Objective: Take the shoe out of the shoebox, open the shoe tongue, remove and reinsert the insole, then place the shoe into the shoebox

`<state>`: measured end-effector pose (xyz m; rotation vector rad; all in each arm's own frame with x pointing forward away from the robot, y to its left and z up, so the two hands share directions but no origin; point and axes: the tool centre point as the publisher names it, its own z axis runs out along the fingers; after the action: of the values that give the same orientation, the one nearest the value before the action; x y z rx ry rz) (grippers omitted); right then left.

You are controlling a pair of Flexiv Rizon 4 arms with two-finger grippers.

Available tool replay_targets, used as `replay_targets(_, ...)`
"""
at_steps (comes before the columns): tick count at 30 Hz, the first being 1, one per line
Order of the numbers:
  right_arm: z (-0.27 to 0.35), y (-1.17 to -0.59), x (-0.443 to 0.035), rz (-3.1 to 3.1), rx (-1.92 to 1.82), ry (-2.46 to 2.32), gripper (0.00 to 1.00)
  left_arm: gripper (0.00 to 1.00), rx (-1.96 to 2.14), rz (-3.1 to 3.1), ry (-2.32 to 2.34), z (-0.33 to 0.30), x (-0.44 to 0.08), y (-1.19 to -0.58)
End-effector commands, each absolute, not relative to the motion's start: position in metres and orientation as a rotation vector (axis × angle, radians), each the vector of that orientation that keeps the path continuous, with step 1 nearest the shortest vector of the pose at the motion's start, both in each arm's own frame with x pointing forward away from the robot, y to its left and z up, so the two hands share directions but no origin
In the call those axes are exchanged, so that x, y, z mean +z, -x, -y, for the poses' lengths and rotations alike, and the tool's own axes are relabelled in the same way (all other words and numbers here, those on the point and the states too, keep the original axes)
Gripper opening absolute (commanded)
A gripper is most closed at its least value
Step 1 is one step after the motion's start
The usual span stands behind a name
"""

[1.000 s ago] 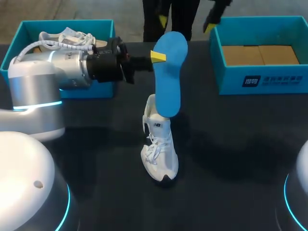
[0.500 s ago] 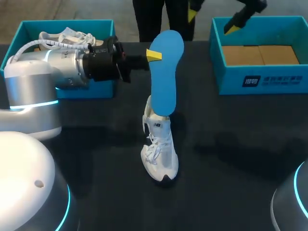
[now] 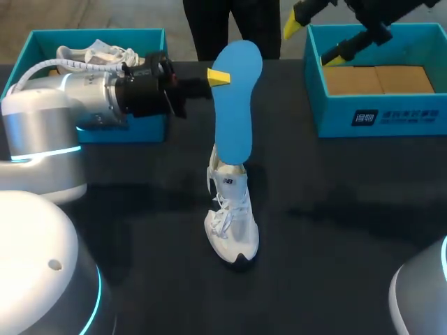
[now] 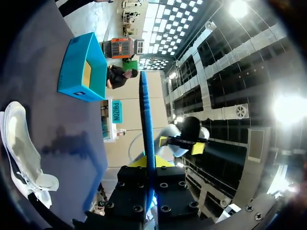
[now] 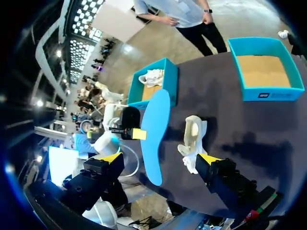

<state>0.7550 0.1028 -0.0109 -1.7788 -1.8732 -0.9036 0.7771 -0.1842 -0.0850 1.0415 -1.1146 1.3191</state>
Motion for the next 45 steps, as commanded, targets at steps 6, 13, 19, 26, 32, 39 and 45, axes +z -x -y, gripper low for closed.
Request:
replay_targets(6,-0.100,-0.753,-0.030,1.587,-1.146,1.486,1.00,0.00,1.328,1.110,-1.032,0.180,-0.082,-0.779)
replay_targets(13,-0.096,-0.753,-0.043,1.489,-1.199,1.427,1.00,0.00,1.331,1.110,-1.035,0.178,-0.082,-0.780)
replay_targets(19,-0.092,-0.753,-0.053,1.443,-1.221,1.406,1.00,0.00,1.333,1.110,-1.033,0.176,-0.081,-0.779)
replay_targets(26,-0.093,-0.753,-0.063,1.410,-1.209,1.380,1.00,0.00,1.332,1.107,-1.030,0.175,-0.080,-0.779)
replay_targets(32,-0.096,-0.753,-0.067,1.408,-1.197,1.371,1.00,0.00,1.331,1.111,-1.028,0.175,-0.079,-0.779)
replay_targets(39,-0.097,-0.753,-0.067,1.422,-1.187,1.379,1.00,0.00,1.403,1.239,-0.884,0.176,-0.076,-0.779)
replay_targets(45,-0.097,-0.753,-0.067,1.422,-1.187,1.379,1.00,0.00,1.752,1.651,-0.608,0.183,-0.083,-0.784)
